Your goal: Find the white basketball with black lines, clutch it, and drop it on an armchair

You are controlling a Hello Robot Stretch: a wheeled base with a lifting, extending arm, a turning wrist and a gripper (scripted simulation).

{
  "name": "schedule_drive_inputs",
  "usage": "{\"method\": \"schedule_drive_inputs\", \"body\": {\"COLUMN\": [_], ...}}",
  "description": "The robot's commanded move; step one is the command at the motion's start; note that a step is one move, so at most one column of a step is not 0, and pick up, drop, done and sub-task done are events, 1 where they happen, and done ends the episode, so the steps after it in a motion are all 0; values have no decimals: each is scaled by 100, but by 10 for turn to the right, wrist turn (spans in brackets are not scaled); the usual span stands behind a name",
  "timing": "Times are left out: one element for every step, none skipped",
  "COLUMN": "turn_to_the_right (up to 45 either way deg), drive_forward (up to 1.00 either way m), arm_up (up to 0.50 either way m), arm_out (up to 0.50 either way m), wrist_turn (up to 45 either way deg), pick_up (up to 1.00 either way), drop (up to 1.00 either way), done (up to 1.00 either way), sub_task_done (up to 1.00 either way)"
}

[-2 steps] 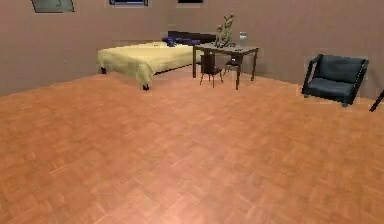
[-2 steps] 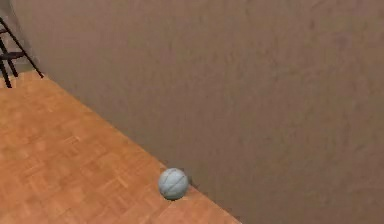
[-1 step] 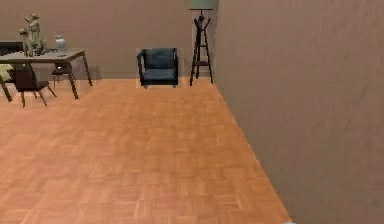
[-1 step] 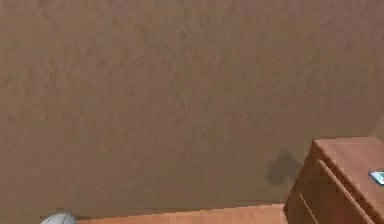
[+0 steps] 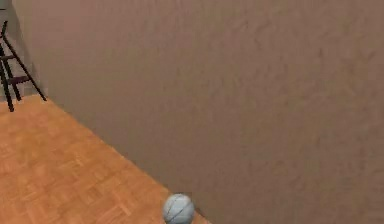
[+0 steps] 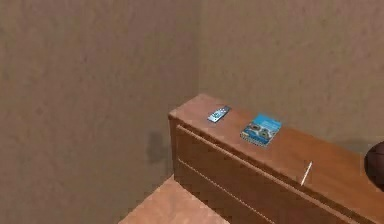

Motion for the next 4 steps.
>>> {"method": "schedule_drive_inputs", "body": {"turn_to_the_right": [210, 0, -450, -450], "drive_forward": [0, 45, 0, 0], "arm_up": [0, 0, 0, 0], "arm_out": [0, 0, 0, 0], "wrist_turn": [0, 0, 0, 0], "pick_up": [0, 0, 0, 0], "drop": [0, 0, 0, 0], "done": [0, 0, 0, 0], "sub_task_done": [0, 0, 0, 0]}}
